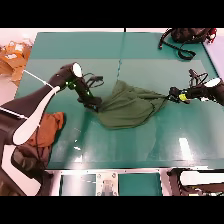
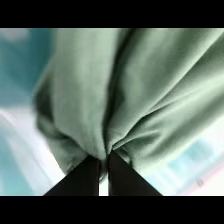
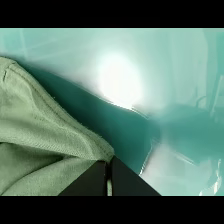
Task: Fold the shirts.
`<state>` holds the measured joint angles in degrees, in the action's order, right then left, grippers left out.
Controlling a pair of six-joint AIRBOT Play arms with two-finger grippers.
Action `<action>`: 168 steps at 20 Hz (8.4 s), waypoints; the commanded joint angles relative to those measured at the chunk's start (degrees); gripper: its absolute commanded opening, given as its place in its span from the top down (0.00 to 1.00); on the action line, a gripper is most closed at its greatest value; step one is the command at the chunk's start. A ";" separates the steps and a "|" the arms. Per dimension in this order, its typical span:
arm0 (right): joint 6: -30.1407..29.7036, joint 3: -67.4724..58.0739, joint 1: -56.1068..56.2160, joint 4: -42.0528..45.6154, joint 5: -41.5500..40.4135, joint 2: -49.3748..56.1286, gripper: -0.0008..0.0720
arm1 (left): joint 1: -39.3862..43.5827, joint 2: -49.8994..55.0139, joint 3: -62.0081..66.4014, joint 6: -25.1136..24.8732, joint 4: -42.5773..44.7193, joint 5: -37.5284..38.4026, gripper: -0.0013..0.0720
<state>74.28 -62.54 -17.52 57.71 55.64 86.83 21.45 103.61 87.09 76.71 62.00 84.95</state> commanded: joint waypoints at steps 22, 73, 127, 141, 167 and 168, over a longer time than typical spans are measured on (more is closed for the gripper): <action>0.02 0.24 2.62 0.81 1.01 0.11 0.97 | -0.42 10.38 5.57 -5.22 -13.18 -42.05 0.30; 0.55 -7.17 2.54 -6.25 0.15 -31.17 0.97 | -11.85 -21.40 10.34 -21.44 -17.81 -24.50 0.95; -3.93 1.07 -22.88 -6.23 4.17 4.35 0.97 | -18.14 -19.17 -31.98 10.27 -6.19 -12.87 0.11; -4.07 1.07 -22.43 -7.37 4.83 4.20 0.97 | -4.92 -20.81 -44.33 1.90 -23.10 -33.70 0.95; 9.51 -39.87 -21.51 -17.25 -0.98 -49.46 0.97 | -4.90 -48.54 36.06 8.35 26.23 -14.91 0.95; 9.42 -38.82 -21.51 -16.96 0.48 -48.59 0.97 | -4.90 -48.54 33.00 8.35 26.97 -15.26 0.95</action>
<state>81.62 -99.46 -39.03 35.09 54.61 37.76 16.58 56.36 122.83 85.10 83.22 69.52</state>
